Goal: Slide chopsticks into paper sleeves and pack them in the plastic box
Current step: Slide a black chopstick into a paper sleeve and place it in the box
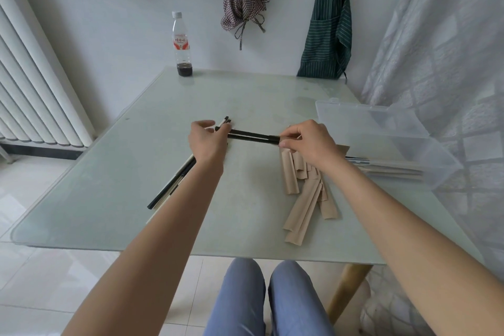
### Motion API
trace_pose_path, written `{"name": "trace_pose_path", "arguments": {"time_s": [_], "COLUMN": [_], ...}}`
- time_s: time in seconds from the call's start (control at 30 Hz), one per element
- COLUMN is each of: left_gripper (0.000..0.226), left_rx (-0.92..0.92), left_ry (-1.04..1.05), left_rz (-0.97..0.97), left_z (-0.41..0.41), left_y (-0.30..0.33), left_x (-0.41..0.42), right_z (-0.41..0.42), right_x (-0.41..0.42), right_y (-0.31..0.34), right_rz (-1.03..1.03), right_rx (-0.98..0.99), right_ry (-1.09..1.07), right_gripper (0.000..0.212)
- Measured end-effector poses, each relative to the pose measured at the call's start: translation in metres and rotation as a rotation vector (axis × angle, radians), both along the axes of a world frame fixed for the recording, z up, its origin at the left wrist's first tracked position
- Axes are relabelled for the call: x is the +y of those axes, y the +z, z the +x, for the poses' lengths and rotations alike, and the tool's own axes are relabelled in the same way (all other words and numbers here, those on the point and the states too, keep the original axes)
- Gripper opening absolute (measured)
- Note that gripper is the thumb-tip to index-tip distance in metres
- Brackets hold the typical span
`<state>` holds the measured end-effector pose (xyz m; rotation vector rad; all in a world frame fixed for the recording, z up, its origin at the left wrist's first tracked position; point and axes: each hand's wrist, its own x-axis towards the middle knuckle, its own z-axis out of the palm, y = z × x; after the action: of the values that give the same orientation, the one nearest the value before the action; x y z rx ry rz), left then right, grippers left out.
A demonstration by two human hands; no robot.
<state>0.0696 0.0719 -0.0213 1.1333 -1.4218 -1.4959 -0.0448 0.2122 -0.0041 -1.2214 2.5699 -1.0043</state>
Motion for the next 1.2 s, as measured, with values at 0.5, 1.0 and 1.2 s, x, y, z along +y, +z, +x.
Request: {"name": "trace_pose_path", "arguments": {"time_s": [0.5, 1.0, 1.2], "left_gripper": [0.03, 0.02, 0.022], "left_rx": [-0.128, -0.561, -0.958], "left_ry": [-0.173, -0.63, -0.648], "left_rz": [-0.397, -0.953, -1.225], "left_z": [-0.021, -0.131, -0.175], "left_y": [-0.001, 0.004, -0.002], "left_x": [0.029, 0.095, 0.111], "right_z": [-0.014, -0.133, -0.156], "right_x": [0.02, 0.103, 0.117], "right_y": [0.008, 0.0, -0.017], "right_rz": [-0.013, 0.616, 0.557], "right_rx": [0.123, 0.116, 0.153], "right_ry": [-0.108, -0.201, -0.282], "right_gripper": [0.021, 0.02, 0.03]}}
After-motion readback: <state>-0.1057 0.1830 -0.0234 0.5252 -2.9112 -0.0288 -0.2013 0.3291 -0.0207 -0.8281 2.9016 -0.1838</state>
